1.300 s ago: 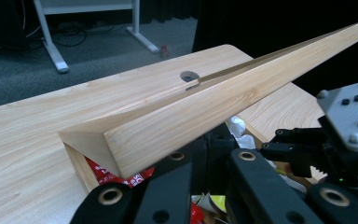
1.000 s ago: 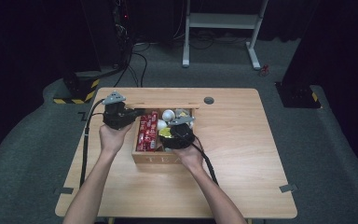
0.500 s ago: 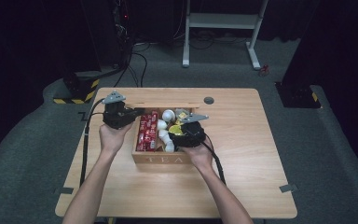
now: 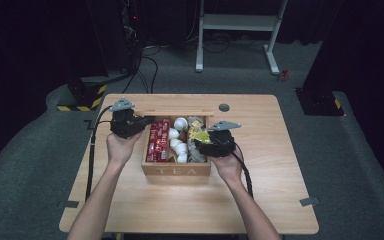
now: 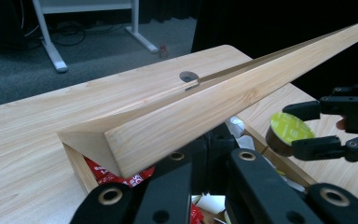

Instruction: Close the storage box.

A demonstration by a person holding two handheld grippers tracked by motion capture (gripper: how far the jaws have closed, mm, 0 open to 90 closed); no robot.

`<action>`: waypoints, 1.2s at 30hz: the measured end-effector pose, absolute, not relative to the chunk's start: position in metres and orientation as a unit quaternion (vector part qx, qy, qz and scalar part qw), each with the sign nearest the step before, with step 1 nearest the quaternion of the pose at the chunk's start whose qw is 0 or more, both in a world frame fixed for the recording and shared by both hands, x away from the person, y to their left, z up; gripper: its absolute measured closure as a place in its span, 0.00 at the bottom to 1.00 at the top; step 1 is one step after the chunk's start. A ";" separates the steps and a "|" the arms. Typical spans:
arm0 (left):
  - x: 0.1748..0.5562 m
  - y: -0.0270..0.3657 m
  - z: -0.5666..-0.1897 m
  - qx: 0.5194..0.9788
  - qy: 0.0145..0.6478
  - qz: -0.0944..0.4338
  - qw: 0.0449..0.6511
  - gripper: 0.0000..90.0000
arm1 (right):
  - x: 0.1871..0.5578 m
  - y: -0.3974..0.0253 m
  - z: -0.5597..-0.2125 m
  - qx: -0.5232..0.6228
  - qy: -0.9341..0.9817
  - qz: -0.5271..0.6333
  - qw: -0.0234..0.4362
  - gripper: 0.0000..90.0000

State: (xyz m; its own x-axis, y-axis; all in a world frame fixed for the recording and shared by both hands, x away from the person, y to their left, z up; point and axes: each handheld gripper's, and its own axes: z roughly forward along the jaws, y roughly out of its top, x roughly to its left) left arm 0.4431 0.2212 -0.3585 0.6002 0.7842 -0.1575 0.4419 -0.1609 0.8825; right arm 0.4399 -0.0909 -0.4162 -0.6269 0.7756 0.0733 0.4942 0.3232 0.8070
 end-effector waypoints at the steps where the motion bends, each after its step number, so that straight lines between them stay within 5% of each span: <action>1: 0.443 0.221 -0.359 0.742 0.413 0.171 0.500 0.99 | 0.440 -0.094 -0.416 0.400 0.796 0.423 0.168 0.42; 36: 0.443 0.222 -0.357 0.740 0.412 0.174 0.502 0.99 | 0.438 -0.164 -0.417 0.453 0.766 0.414 0.190 0.42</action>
State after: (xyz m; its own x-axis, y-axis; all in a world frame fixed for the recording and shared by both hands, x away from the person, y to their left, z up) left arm 0.4433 0.2221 -0.3571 0.6000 0.7845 -0.1568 0.4351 -0.1555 0.8868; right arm 0.4377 -0.1639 -0.4173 -0.5177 0.8515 0.0833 0.5364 0.2472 0.8069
